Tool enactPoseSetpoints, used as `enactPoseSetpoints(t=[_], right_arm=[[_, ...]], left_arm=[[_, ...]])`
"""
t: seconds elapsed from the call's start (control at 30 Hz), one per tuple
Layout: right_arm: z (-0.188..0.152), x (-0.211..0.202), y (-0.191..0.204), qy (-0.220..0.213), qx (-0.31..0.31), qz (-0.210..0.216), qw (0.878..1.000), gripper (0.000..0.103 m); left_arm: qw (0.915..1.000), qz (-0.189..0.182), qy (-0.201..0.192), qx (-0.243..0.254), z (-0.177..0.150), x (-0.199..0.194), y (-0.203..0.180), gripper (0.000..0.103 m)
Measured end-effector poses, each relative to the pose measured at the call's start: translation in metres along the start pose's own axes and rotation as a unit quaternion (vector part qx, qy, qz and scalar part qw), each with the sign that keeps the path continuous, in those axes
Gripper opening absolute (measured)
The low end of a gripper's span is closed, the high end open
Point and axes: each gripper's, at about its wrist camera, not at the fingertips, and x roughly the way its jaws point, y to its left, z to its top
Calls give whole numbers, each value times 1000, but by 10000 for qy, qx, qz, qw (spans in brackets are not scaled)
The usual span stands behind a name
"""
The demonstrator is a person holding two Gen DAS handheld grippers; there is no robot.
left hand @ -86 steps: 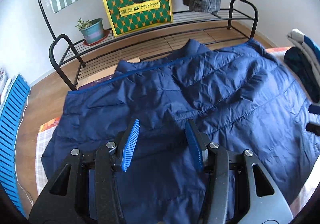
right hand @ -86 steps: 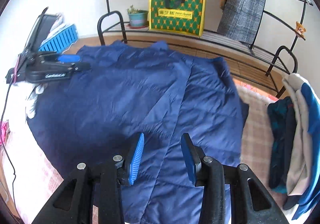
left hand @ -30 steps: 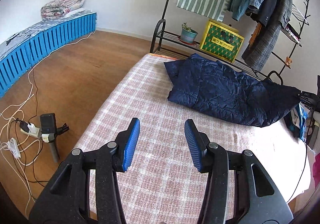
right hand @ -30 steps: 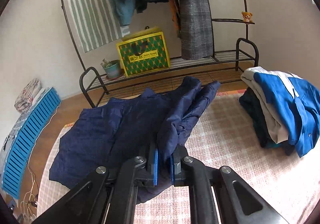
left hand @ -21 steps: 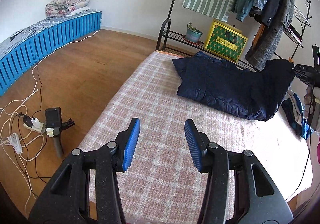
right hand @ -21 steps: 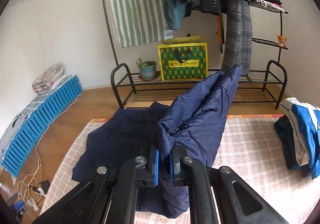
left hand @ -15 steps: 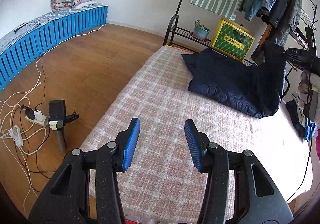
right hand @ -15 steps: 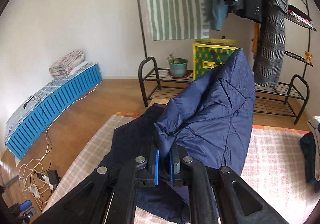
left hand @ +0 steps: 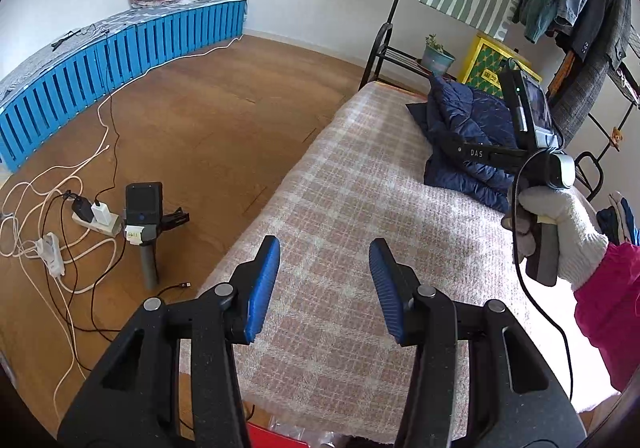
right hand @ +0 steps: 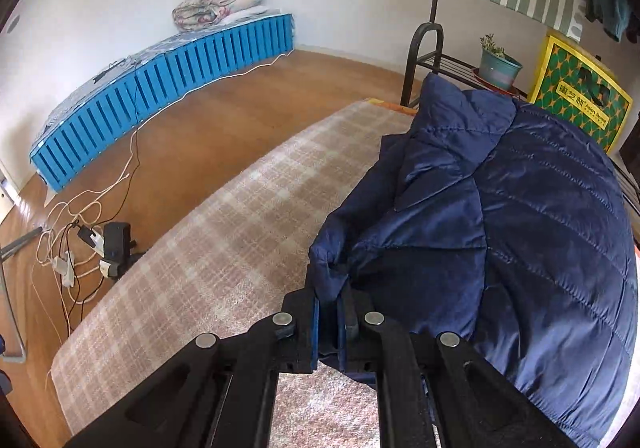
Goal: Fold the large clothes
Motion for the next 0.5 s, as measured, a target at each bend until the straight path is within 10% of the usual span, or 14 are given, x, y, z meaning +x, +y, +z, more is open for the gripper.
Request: enactPoseSetpoints(t=[0.17,0.33,0.5], right_arm=[[1,-32,-21,-245,322,735,9965,22],[-9,-101,-46,-775,335,1141,9899,62],[-36,-146,-102,-930,777,686,9903,64]], left_arm=[[9998,-117,-66,149,10,2,-13,49],[9986,-410,-307,103,34,2,-37,49],[9941,-839,-558,390,77,23,-94,49]])
